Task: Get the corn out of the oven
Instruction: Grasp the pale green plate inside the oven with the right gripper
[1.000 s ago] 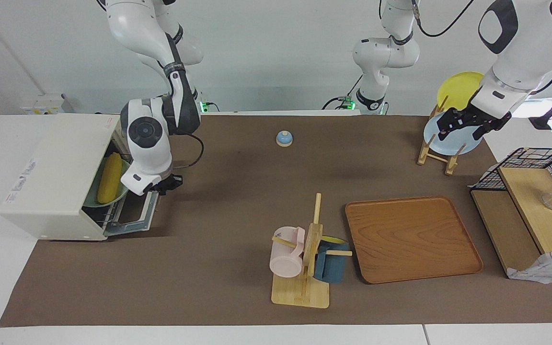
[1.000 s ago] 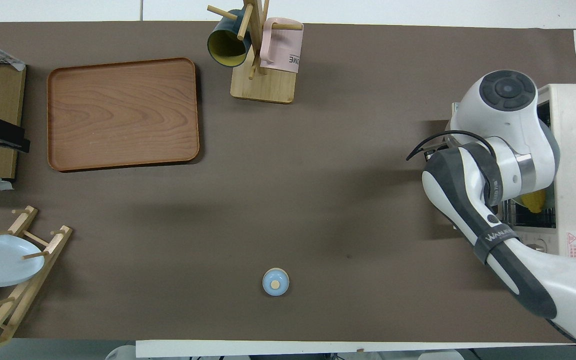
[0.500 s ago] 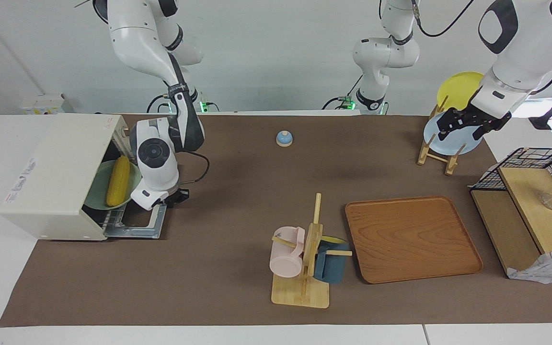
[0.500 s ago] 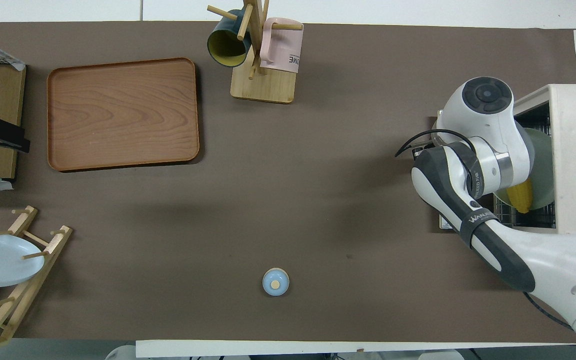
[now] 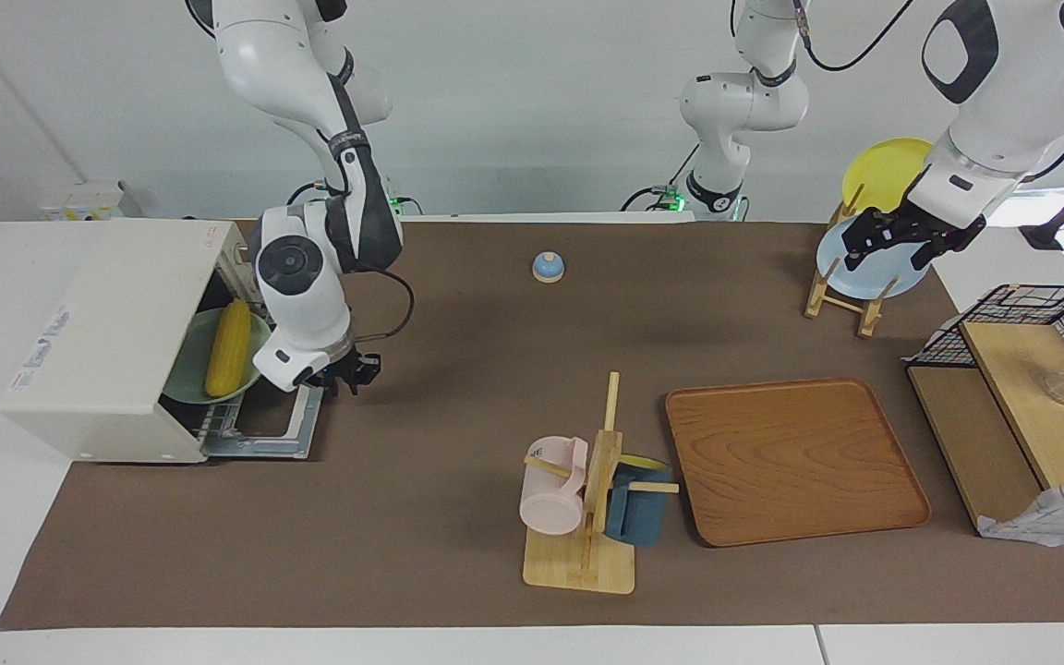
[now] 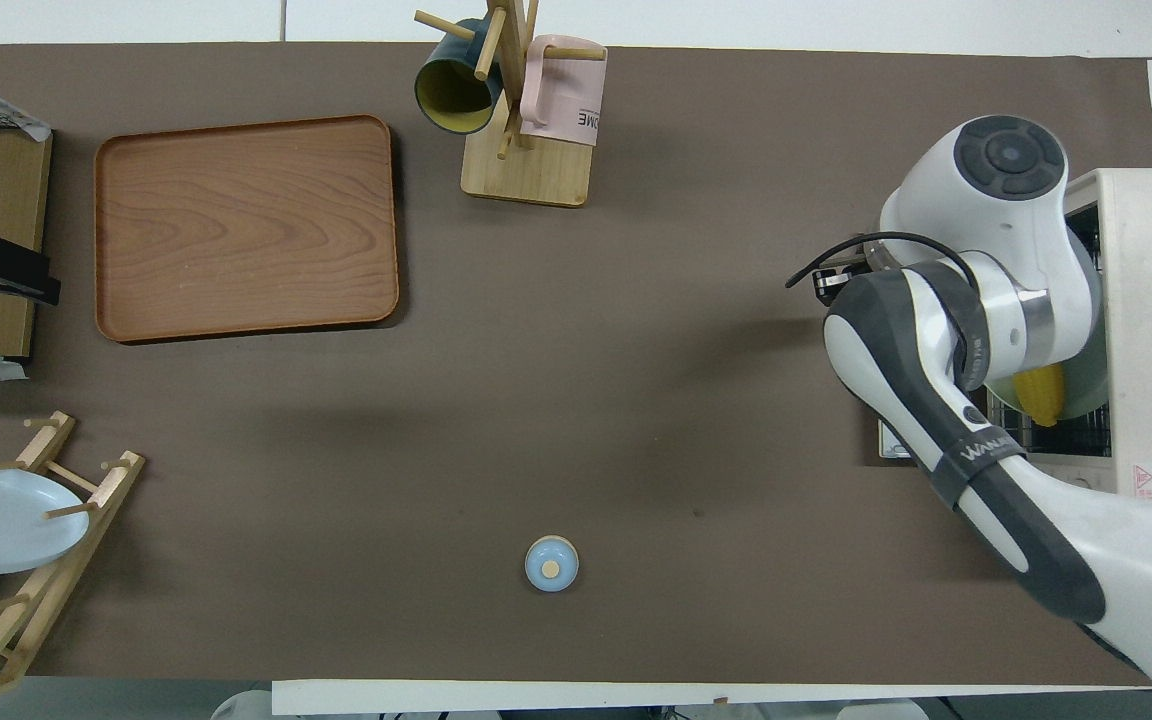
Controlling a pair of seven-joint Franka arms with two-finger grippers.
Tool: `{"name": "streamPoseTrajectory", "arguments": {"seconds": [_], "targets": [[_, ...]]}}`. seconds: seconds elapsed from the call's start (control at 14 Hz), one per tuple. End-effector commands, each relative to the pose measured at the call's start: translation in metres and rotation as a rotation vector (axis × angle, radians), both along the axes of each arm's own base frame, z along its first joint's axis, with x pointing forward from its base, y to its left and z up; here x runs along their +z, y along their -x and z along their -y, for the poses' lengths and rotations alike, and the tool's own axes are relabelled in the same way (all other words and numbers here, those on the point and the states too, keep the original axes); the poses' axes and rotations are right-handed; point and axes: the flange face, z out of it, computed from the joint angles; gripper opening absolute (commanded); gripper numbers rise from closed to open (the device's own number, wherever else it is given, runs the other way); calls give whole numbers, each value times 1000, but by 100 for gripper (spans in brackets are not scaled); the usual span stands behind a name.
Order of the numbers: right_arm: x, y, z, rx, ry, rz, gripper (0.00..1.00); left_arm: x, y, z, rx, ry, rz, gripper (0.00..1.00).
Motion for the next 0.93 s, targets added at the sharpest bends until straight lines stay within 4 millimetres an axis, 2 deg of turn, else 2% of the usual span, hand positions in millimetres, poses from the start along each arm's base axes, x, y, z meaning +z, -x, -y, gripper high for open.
{"name": "streamPoseTrajectory", "arguments": {"seconds": [0.0,0.07,0.36,0.64,0.86], "targets": [[26,14,48,-84,0,-36,61,4,0,-1,-14,-13,2,100],[28,16,64,-111,3,-49,62,4,0,-1,-14,-13,2,100],[24,20,97,-169,3,-57,61,4,0,-1,-14,-13,2,100],[17,24,99,-169,0,-35,59,3,0,-1,-14,-13,1,100],[3,29,104,-175,-2,-36,57,4,0,-1,-14,-13,2,100]]}}
